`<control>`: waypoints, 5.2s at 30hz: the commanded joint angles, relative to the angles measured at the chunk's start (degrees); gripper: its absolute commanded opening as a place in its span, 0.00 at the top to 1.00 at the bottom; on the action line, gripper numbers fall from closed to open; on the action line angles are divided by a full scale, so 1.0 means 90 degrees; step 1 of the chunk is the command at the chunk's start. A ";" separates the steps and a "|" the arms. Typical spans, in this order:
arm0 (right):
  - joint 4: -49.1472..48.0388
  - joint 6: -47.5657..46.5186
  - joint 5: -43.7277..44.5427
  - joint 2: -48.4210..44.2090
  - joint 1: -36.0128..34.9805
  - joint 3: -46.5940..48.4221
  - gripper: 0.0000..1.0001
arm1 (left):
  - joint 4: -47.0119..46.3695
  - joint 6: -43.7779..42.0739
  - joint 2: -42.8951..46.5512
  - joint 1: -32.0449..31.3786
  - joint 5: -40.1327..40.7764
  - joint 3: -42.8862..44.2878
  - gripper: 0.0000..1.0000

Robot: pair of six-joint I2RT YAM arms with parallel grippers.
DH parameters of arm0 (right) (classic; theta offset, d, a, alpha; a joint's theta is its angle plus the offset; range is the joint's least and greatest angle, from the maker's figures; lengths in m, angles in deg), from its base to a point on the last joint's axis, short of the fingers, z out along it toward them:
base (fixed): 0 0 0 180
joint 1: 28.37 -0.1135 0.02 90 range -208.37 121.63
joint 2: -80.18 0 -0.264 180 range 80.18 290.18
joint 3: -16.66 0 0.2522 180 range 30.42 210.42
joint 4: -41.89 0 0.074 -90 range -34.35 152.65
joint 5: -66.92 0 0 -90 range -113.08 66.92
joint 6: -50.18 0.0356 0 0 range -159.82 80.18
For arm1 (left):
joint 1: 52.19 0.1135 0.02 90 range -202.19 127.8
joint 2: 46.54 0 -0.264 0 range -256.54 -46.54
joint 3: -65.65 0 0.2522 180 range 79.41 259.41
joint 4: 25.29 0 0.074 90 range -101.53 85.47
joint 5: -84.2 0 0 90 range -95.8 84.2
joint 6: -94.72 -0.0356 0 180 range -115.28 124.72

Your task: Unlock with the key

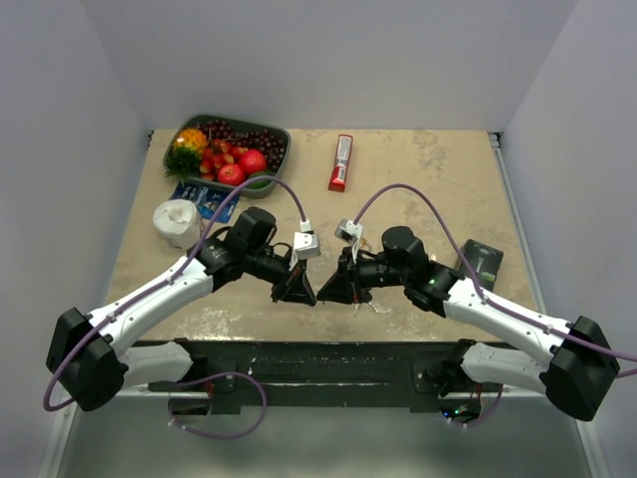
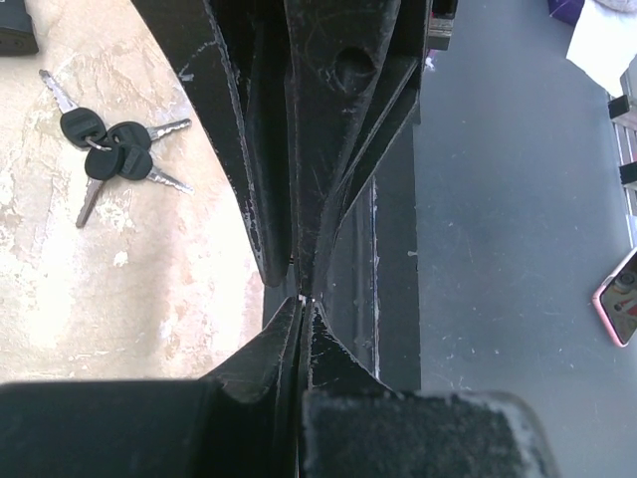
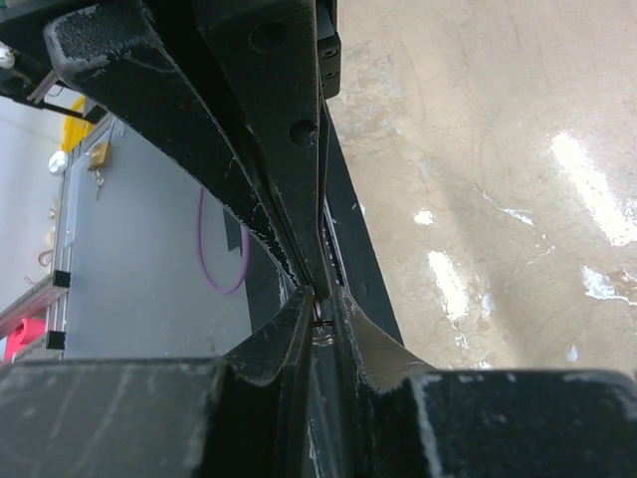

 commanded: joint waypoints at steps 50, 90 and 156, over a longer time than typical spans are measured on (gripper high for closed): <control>0.1995 0.0688 0.4542 -0.3135 0.1703 -0.0106 1.00 | -0.6777 0.2345 -0.4274 0.0154 0.2478 0.1338 0.05; 0.2445 0.0708 0.4347 -0.3458 0.1712 -0.0115 1.00 | -0.6562 0.1808 -0.5371 0.0154 0.1638 0.0969 0.04; 0.2592 0.0766 0.4425 -0.3644 0.1712 -0.0203 1.00 | -0.3388 0.0089 -0.5986 -0.0676 0.5085 0.3049 0.55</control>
